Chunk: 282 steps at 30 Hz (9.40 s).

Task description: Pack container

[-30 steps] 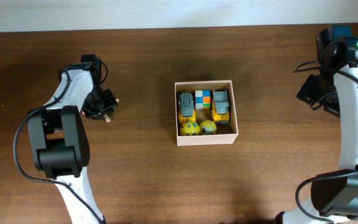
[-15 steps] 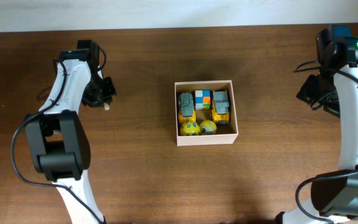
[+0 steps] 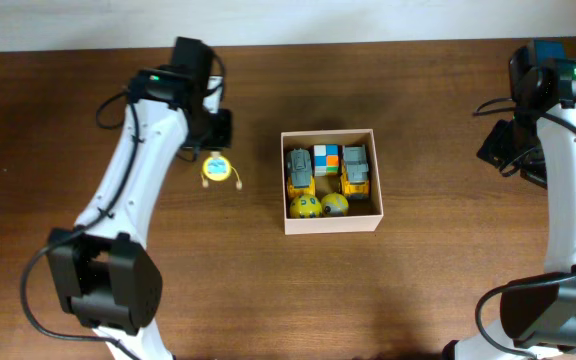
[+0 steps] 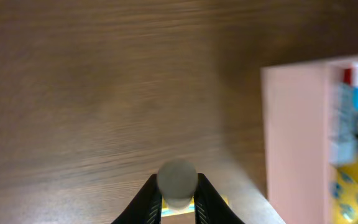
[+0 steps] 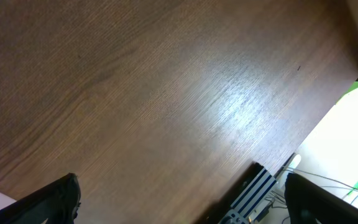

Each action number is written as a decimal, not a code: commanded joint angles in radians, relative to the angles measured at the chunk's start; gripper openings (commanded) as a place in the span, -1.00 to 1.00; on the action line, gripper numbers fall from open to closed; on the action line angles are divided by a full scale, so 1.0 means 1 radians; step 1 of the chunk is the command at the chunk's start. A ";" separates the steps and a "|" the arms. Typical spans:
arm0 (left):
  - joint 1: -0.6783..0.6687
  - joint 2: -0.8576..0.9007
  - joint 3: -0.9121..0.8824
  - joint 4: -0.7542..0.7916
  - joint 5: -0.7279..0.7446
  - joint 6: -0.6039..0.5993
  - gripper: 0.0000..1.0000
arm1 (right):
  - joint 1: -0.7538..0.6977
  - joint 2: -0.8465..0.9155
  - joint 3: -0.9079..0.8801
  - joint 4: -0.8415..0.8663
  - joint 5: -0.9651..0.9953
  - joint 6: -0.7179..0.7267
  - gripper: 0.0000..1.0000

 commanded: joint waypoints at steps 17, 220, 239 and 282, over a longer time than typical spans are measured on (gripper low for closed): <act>-0.228 -0.066 0.021 -0.021 0.003 0.157 -0.44 | -0.004 -0.004 0.002 0.001 0.005 0.009 0.97; -0.082 0.292 -0.271 0.131 -0.266 -0.927 0.18 | -0.004 -0.004 0.002 0.001 0.005 0.009 0.98; 0.099 0.292 -0.273 0.066 -0.279 -0.852 0.18 | -0.004 -0.004 0.002 0.001 0.005 0.009 0.98; -0.094 0.133 -0.143 0.159 -0.178 -0.552 0.18 | -0.004 -0.004 0.002 0.000 0.005 0.009 0.98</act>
